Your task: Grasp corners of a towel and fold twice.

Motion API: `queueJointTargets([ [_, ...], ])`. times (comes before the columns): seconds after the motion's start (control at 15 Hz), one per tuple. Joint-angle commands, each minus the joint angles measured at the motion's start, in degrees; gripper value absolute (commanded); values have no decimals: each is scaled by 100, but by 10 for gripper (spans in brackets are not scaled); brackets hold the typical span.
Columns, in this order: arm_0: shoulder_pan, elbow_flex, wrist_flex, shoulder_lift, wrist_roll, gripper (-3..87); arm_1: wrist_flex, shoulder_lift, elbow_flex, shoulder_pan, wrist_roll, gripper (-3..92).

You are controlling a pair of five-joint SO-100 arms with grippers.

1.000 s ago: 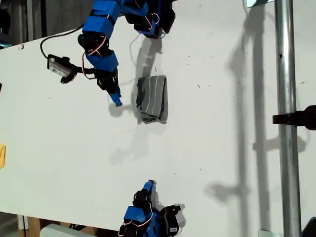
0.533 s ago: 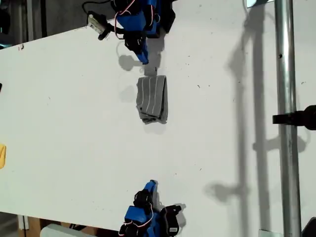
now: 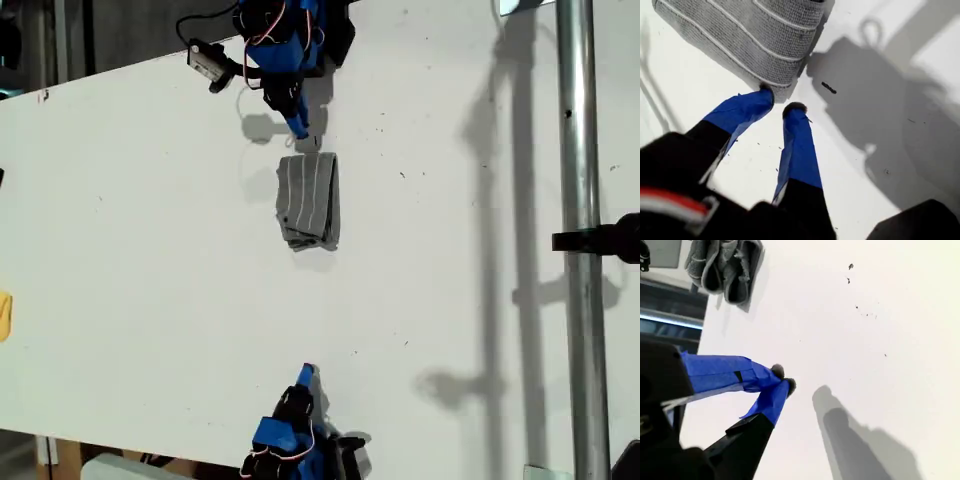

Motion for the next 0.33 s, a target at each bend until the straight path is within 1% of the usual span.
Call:
queueJointTargets([
  [0.0,0,35,26,0,35,-24,79,9,-53,35,-79,99],
  [0.27,-9,35,26,0,35,-24,79,9,-53,9,-79,99],
])
